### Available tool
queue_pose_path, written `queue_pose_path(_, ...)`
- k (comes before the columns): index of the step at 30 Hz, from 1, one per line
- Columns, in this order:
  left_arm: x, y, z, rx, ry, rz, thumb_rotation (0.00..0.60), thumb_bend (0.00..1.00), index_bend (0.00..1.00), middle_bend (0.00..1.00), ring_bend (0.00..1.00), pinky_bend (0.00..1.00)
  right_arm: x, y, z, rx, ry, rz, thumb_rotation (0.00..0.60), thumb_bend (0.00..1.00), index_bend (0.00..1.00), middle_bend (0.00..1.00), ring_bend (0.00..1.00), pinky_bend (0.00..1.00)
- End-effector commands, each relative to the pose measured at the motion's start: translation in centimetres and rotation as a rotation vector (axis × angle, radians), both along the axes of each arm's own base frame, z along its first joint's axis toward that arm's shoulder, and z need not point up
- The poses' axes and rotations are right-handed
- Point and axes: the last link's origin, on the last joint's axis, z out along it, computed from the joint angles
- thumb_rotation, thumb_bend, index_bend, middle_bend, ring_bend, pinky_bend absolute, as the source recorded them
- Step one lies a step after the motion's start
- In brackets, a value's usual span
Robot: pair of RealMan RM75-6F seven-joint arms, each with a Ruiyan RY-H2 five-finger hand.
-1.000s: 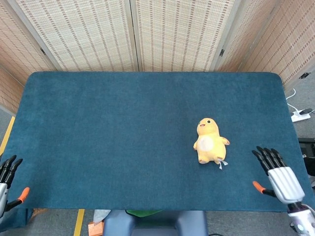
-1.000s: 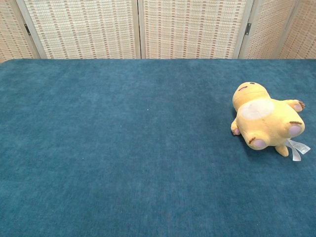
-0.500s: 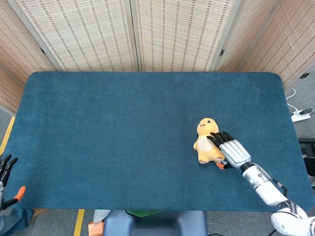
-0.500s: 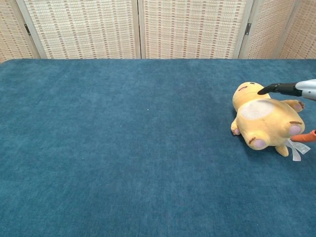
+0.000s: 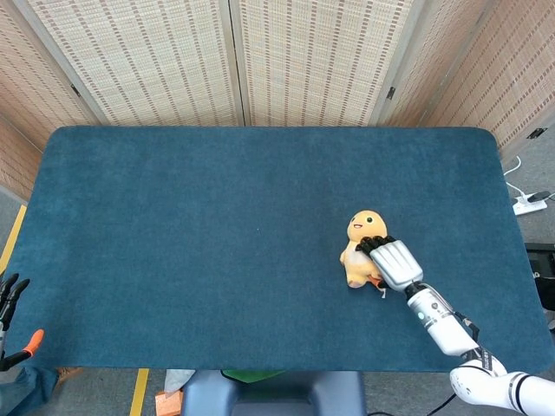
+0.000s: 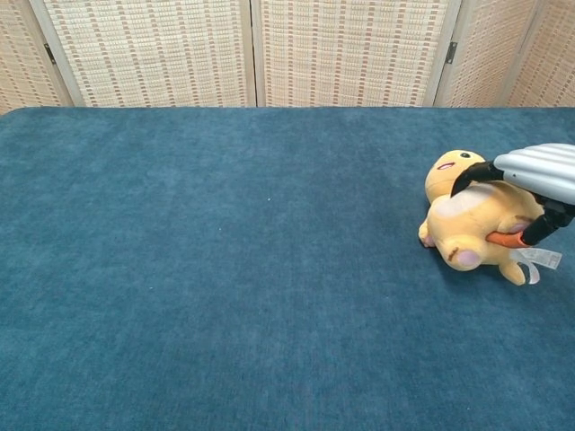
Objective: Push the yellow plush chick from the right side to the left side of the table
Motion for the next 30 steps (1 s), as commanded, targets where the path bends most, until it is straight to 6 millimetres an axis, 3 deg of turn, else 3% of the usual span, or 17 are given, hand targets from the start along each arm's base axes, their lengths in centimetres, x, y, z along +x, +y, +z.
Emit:
queue_pose_path(1, 0.0, 0.0, 0.0, 0.002, -0.002, -0.002, 0.6, 0.34, 0.04, 0.07, 0.01, 0.14, 1.6, 0.6, -0.2, -0.037, -0.064, 0.128, 0.6, 0.56, 0.62, 0.77, 0.64, 0.86)
queue_pose_path(9, 0.0, 0.1, 0.0, 0.009, -0.007, -0.011, 0.6, 0.34, 0.01, 0.02, 0.02, 0.14, 7.4, 2.4, -0.9, -0.035, -0.19, 0.416, 0.6, 0.54, 0.65, 0.79, 0.66, 0.88)
queue_pose_path(17, -0.3, 0.7, 0.5, 0.025, -0.038, 0.007, 0.6, 0.34, 0.01, 0.01, 0.02, 0.14, 11.9, 4.2, -5.1, 0.124, -0.216, 0.52, 0.6, 0.51, 0.65, 0.77, 0.65, 0.88)
queue_pose_path(30, -0.5, 0.6, 0.9, 0.02, -0.062, -0.003, 0.6, 0.34, 0.01, 0.01, 0.02, 0.14, 14.3, 5.4, -10.1, 0.233, -0.149, 0.559, 0.6, 0.48, 0.65, 0.74, 0.64, 0.88)
